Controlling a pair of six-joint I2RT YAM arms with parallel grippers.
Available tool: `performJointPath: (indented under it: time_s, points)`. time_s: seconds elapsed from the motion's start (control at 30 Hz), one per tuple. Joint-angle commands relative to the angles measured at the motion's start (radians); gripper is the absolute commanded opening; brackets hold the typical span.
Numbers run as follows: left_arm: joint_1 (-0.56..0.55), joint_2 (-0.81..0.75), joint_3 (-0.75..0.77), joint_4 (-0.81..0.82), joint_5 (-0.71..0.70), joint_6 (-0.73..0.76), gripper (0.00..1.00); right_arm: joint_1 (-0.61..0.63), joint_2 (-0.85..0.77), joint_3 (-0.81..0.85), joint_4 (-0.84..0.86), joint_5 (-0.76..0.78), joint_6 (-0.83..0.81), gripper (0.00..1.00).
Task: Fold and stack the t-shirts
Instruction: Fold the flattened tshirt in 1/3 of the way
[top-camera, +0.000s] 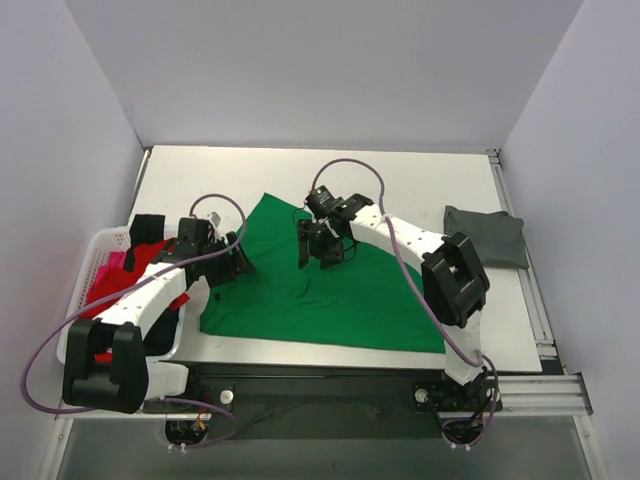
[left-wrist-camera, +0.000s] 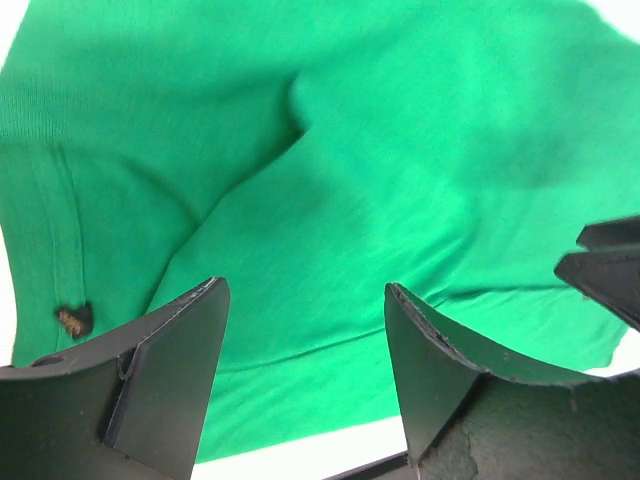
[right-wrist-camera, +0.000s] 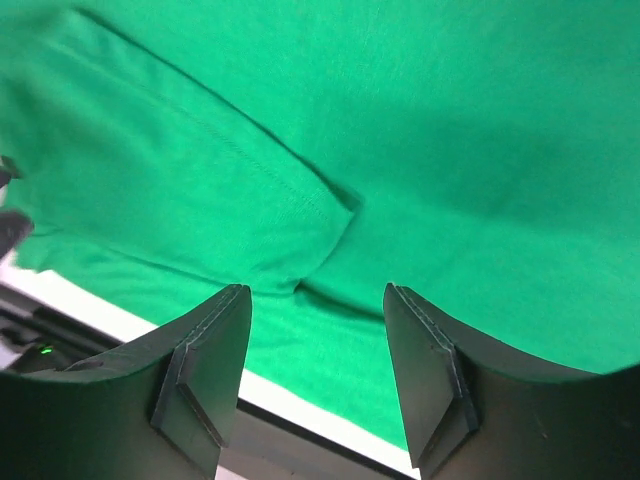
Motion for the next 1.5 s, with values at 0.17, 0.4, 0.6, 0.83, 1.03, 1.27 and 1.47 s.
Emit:
performJointPath:
  time_s: [0.17, 0.4, 0.6, 0.83, 1.03, 1.27, 1.47]
  points:
    - [0.005, 0.070, 0.093, 0.077, -0.012, -0.014, 0.72, -0.051, -0.070, -0.010, -0.026, -0.076, -0.074, 0.56]
    - [0.002, 0.207, 0.163, 0.121, -0.009, 0.034, 0.67, -0.048, 0.022, 0.054, -0.028, -0.189, -0.091, 0.56]
    - [0.002, 0.284, 0.223, 0.135, -0.012, 0.051, 0.61, -0.037, 0.076, 0.074, -0.029, -0.237, -0.089, 0.56]
    - [0.000, 0.327, 0.243, 0.146, 0.017, 0.055, 0.53, -0.024, 0.133, 0.110, -0.037, -0.220, -0.088, 0.56]
    - [-0.004, 0.351, 0.252, 0.129, 0.012, 0.067, 0.49, -0.008, 0.153, 0.125, -0.039, -0.232, -0.084, 0.55]
    - [-0.008, 0.370, 0.240, 0.158, 0.041, 0.057, 0.43, 0.001, 0.157, 0.130, -0.037, -0.237, -0.087, 0.55]
    - [-0.008, 0.382, 0.233, 0.179, 0.066, 0.048, 0.29, 0.009, 0.173, 0.139, -0.037, -0.240, -0.100, 0.55]
